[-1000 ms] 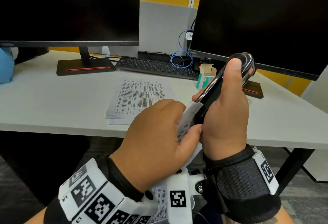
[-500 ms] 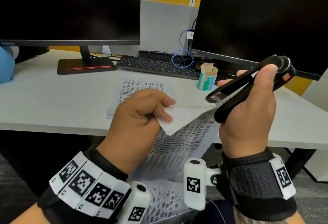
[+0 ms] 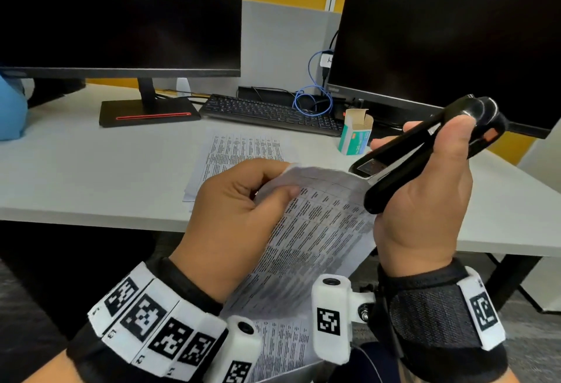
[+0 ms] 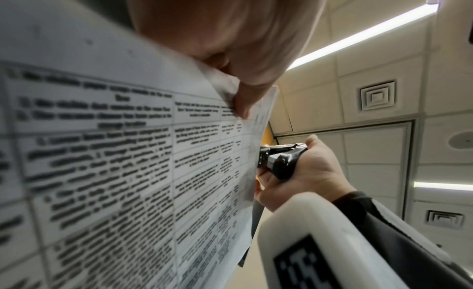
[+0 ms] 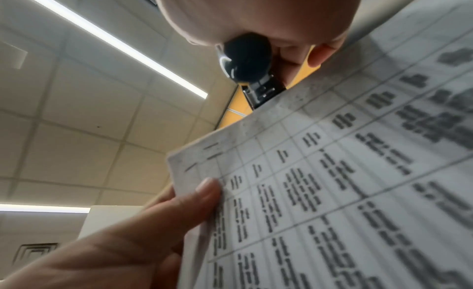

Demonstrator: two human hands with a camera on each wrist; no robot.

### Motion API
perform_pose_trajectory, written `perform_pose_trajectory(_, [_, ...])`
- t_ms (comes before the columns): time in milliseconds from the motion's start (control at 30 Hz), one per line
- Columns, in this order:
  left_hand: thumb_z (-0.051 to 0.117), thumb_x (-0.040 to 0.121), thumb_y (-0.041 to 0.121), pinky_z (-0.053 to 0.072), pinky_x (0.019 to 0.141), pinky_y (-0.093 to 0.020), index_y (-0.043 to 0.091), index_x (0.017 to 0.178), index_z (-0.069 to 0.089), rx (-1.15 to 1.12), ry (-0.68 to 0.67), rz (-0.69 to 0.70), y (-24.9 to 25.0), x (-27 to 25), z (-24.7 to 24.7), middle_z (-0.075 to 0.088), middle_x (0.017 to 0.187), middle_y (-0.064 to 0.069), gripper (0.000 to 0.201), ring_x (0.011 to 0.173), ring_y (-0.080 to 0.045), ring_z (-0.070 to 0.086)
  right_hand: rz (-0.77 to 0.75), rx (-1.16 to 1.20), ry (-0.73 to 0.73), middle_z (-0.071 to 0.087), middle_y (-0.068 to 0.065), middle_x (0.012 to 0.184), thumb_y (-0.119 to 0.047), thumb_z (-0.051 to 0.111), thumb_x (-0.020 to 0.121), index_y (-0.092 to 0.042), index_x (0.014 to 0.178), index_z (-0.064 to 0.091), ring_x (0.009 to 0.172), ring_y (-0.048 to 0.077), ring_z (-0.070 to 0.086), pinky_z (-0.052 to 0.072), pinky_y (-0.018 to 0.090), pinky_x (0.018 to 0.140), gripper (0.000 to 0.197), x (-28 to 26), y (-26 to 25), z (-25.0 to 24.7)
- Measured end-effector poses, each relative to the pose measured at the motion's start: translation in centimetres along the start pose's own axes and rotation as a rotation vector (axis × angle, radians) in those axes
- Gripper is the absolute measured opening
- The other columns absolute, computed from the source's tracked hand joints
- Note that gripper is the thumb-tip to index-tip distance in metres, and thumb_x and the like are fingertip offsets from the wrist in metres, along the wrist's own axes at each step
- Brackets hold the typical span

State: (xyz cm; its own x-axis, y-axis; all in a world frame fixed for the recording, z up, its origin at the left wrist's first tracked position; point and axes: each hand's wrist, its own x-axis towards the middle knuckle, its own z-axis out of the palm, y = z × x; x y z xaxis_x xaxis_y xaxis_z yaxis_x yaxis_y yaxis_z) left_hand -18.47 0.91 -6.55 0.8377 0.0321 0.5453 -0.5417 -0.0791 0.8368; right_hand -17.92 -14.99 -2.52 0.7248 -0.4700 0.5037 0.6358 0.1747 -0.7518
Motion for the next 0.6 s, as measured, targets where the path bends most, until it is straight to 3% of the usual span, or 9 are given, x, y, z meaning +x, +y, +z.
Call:
perform_pose_trajectory(100, [0.075,0.083,0.016,0.059,0.070,-0.052,0.022,0.080,0.072,-0.028,0.034,-0.065,0.6,-0.1,0.4,0.074,0.076,-0.002,0.007,0.074,-0.026,0.072,0.038,-0.047,-0.011,0.060,0.012,0.086,-0.056,0.043,0.088,-0.012,0.095,0.058,0.079,0.019,0.064,0.052,0.034,0.071,0.047,0.2,0.0,0.7])
perform_pose_trajectory(200, [0.073,0.079,0.028,0.058,0.066,-0.055,0.019,0.078,0.068,-0.022,0.035,-0.064,0.8,-0.3,0.8,0.072,0.073,-0.007,0.010,0.072,-0.032,0.069,0.045,-0.132,-0.037,0.054,-0.002,0.079,-0.066,0.047,0.081,-0.026,0.078,0.057,0.079,0.017,0.056,0.048,0.045,0.079,0.041,0.0,-0.5,1.6])
perform_pose_trajectory(367, [0.071,0.077,0.030,0.056,0.067,-0.057,0.020,0.075,0.068,-0.022,0.023,-0.049,1.0,-0.8,1.3,0.071,0.072,-0.009,0.011,0.072,-0.036,0.067,0.043,-0.155,-0.054,0.050,-0.010,0.067,-0.060,0.047,0.085,-0.029,0.067,0.053,0.072,0.011,0.054,0.049,0.042,0.077,0.036,-0.3,-0.6,2.1])
perform_pose_trajectory(600, [0.072,0.077,0.029,0.056,0.065,-0.058,0.017,0.075,0.067,-0.038,0.026,-0.056,1.1,-0.9,1.5,0.070,0.072,-0.012,0.013,0.072,-0.039,0.066,0.017,-0.133,-0.060,0.054,-0.008,0.062,-0.060,0.045,0.086,-0.022,0.075,0.054,0.062,0.011,0.059,0.050,0.032,0.063,0.041,-0.2,-0.6,2.2])
